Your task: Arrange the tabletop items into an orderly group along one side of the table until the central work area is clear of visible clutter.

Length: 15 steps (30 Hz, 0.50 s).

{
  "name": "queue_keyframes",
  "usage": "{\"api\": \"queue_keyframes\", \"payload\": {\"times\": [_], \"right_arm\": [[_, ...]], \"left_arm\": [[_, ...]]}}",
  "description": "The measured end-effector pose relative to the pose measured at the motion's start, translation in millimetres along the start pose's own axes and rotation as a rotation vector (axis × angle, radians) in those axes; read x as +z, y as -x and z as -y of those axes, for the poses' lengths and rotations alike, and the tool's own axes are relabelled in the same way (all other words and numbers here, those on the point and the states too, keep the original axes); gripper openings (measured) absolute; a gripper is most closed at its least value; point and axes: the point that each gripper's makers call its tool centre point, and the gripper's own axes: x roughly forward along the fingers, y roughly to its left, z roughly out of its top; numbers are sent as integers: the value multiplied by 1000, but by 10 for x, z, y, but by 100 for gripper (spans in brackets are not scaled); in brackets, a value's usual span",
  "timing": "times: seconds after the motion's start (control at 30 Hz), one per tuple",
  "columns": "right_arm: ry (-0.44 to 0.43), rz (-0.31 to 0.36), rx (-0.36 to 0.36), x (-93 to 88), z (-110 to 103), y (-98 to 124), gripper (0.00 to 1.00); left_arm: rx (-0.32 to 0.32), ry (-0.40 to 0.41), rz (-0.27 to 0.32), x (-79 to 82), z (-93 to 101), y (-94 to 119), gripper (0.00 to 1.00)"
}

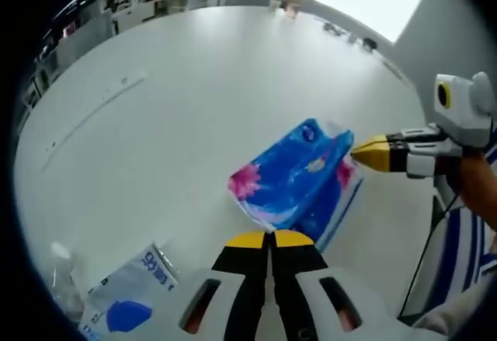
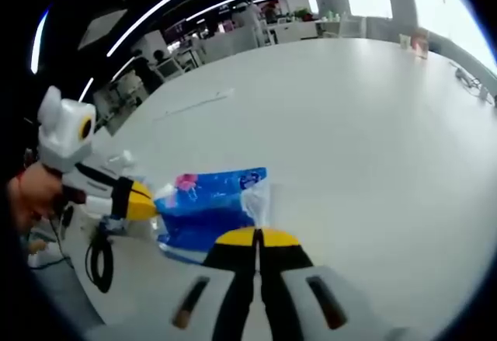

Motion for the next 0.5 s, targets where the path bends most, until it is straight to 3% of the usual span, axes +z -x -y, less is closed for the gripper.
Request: {"api": "queue_keyframes", "payload": {"times": [0.5], "right_arm": [[11,23,5,28,10,-16,1]], "left_arm": [[1,-26,-1,-9,-17,-31,0]]}}
